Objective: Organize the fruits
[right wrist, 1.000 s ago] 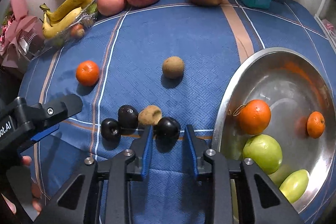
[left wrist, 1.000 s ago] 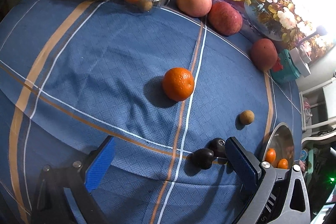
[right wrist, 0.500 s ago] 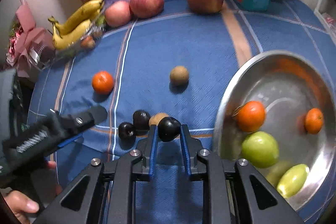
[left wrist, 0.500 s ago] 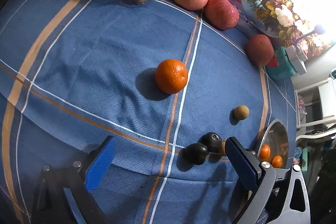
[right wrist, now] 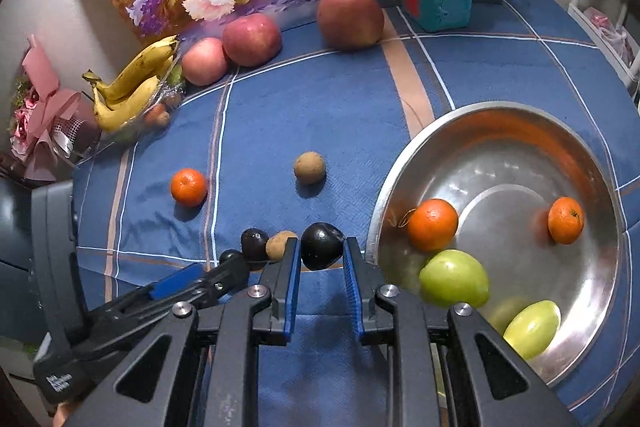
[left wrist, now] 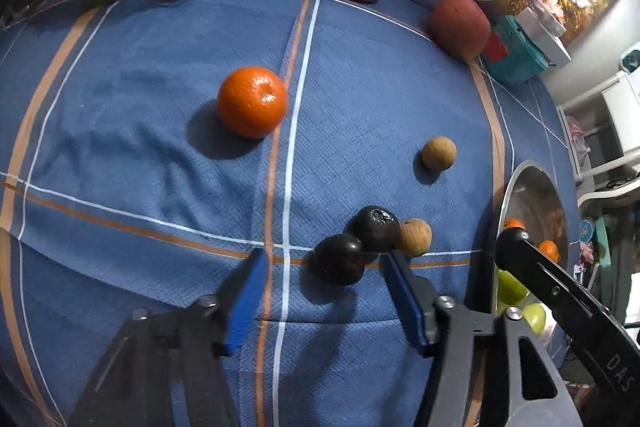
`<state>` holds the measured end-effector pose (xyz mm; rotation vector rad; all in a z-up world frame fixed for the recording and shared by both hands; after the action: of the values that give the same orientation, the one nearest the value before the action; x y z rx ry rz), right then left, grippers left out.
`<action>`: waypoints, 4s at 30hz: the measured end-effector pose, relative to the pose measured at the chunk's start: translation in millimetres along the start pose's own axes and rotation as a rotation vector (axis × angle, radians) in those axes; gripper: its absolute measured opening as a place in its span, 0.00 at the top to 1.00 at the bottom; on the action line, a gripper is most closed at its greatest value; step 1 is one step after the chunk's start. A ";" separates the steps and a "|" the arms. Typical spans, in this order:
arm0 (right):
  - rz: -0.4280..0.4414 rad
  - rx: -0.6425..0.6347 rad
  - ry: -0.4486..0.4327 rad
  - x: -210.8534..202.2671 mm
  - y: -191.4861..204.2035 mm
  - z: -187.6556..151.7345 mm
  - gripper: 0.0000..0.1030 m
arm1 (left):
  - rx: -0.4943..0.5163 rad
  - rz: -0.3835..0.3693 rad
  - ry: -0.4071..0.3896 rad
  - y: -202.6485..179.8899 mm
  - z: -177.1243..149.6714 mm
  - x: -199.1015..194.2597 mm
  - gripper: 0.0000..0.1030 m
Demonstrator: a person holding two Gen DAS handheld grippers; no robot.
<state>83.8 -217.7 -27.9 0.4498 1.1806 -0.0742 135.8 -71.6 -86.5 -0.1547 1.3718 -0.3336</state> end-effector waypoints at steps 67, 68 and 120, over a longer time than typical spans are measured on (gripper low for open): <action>-0.156 0.287 -0.032 -41.6 -142.1 3.7 0.64 | 0.451 -0.038 -0.117 -169.4 -38.4 -9.7 0.45; -0.153 0.287 -0.032 -41.6 -141.0 4.0 0.64 | 0.449 -0.039 -0.117 -169.1 -37.6 -10.4 0.44; -0.005 -0.104 -0.066 -8.2 8.1 6.4 0.01 | -0.136 0.223 -0.294 36.8 29.5 -64.2 0.00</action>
<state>88.5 -214.2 -16.1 0.3508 1.1150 -0.0317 159.6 -18.7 -31.7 -0.1547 1.1066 -0.0284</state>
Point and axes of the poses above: each gripper's, at about its wrist camera, not at the fingertips, and x roughly the way its jaws point, y to its left, z to its top, the point moved 4 cm from there along x, roughly the way its jaws point, and after that the axes turned 2 degrees about z, right-handed, at the moved point
